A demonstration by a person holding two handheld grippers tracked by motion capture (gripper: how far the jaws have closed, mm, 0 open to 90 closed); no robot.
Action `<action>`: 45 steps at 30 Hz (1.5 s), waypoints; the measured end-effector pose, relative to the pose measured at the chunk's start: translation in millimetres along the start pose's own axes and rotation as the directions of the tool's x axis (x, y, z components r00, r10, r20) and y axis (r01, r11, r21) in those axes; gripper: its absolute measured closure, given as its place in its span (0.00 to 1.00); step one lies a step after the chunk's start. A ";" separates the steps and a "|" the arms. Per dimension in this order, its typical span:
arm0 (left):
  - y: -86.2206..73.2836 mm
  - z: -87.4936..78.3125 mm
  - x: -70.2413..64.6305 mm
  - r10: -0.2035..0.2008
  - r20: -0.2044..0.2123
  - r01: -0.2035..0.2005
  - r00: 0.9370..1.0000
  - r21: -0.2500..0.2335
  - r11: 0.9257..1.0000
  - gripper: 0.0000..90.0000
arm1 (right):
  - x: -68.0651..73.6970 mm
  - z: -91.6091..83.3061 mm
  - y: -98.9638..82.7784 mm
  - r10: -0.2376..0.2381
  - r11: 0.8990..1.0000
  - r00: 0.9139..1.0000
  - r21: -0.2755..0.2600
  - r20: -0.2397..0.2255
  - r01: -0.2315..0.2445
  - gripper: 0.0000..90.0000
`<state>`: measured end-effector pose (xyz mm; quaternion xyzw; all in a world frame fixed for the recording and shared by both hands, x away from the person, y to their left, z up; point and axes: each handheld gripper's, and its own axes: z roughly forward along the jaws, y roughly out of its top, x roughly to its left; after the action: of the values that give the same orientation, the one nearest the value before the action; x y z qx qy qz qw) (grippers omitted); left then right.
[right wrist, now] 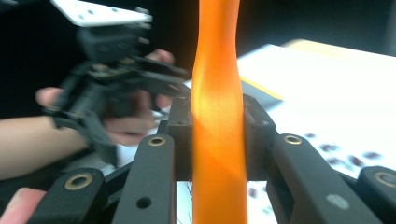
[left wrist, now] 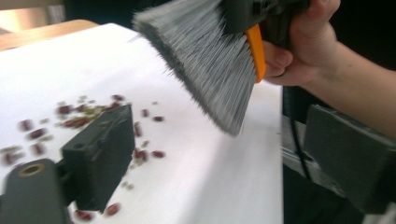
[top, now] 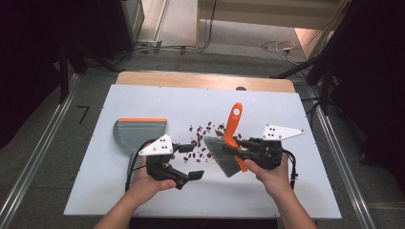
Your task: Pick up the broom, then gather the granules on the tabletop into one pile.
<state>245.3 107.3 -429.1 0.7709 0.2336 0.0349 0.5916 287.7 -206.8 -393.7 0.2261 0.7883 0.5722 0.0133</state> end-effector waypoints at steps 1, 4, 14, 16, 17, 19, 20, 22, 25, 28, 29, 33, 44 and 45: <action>-1.1 -3.2 1.4 -0.006 -0.015 0.006 1.000 -0.002 1.000 0.07 | -0.6 -0.2 0.9 0.004 1.000 0.999 0.030 0.048 -0.005 0.76; -4.5 -12.9 4.0 -0.011 -0.053 0.011 0.999 -0.009 1.000 0.02 | -5.5 -1.1 1.1 -0.004 0.997 0.991 0.079 0.131 -0.007 0.76; -18.0 -38.5 10.4 -0.024 -0.129 0.020 0.991 -0.030 0.999 0.00 | -46.5 -20.5 4.6 0.001 0.984 0.927 0.165 0.375 -0.068 0.76; -22.3 -43.1 11.3 -0.019 -0.145 0.014 0.989 -0.037 0.999 0.00 | -51.9 -21.4 5.2 0.003 0.982 0.920 0.174 0.392 -0.077 0.76; -24.1 -45.4 11.7 -0.017 -0.146 0.012 0.989 -0.038 0.999 0.00 | -60.8 -22.4 6.8 -0.005 0.976 0.894 0.196 0.447 -0.093 0.76; -26.9 -50.8 13.1 -0.016 -0.156 0.011 0.988 -0.036 0.999 0.00 | -70.4 -21.8 8.0 -0.020 0.968 0.869 0.226 0.495 -0.106 0.76; -28.1 -53.7 13.7 -0.018 -0.165 0.012 0.986 -0.039 0.999 0.00 | -70.4 -21.8 8.0 -0.020 0.968 0.869 0.226 0.495 -0.106 0.76; -31.0 -59.4 15.4 -0.019 -0.177 0.012 0.984 -0.038 0.999 0.00 | -79.7 -19.6 8.5 -0.022 0.959 0.845 0.250 0.534 -0.132 0.76; -37.9 -66.4 18.4 -0.029 -0.210 0.024 0.977 -0.030 0.999 0.00 | -91.2 -13.6 8.2 -0.037 0.945 0.810 0.284 0.585 -0.162 0.76; -46.2 -68.8 20.2 -0.036 -0.231 0.032 0.972 -0.021 0.999 0.00 | -100.3 0.9 10.9 -0.107 0.921 0.773 0.356 0.626 -0.161 0.76; -47.9 -69.1 20.4 -0.033 -0.239 0.029 0.970 -0.019 0.999 0.00 | -101.8 5.1 12.7 -0.131 0.914 0.759 0.375 0.637 -0.157 0.76; -49.5 -72.3 20.0 -0.027 -0.262 0.017 0.965 -0.040 0.999 0.00 | -108.0 19.6 18.6 -0.191 0.888 0.731 0.433 0.655 -0.155 0.76; -54.2 -83.4 23.9 -0.046 -0.275 0.022 0.960 -0.090 0.996 0.00 | -117.8 65.8 24.0 -0.329 0.819 0.684 0.558 0.651 -0.137 0.76; -54.6 -83.4 24.0 -0.043 -0.277 0.018 0.960 -0.091 0.996 0.00 | -119.5 68.3 23.4 -0.330 0.817 0.682 0.559 0.653 -0.140 0.76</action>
<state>221.6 202.0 -460.3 0.7281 0.3245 0.1439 0.5864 422.0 -184.2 -424.5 0.3828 0.8611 0.1720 0.2871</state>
